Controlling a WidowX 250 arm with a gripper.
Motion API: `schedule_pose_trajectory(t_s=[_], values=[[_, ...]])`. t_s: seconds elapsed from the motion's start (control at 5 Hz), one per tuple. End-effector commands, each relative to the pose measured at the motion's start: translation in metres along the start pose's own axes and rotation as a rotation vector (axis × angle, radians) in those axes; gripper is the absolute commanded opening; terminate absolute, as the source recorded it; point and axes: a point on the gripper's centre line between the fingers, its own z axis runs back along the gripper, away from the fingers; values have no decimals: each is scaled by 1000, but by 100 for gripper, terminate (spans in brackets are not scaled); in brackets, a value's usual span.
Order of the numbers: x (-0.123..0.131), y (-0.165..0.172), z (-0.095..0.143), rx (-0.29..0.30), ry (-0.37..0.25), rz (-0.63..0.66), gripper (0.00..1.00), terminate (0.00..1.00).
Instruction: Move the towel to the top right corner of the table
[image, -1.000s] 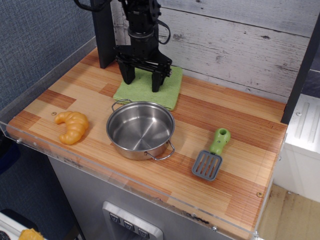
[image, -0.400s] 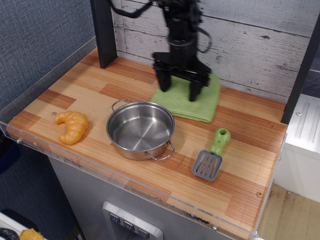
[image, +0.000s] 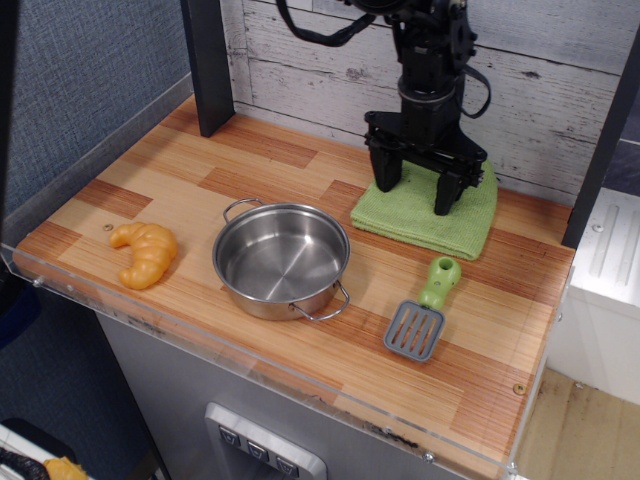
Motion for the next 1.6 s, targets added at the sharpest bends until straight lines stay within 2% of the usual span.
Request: schedule_pose_trajectory(t_s=[0.0, 0.8, 1.4], values=[[8, -29, 13, -25, -38, -77, 100, 0], [12, -26, 46, -63, -45, -51, 100, 0], [12, -22, 101, -68, -92, -28, 100, 0]])
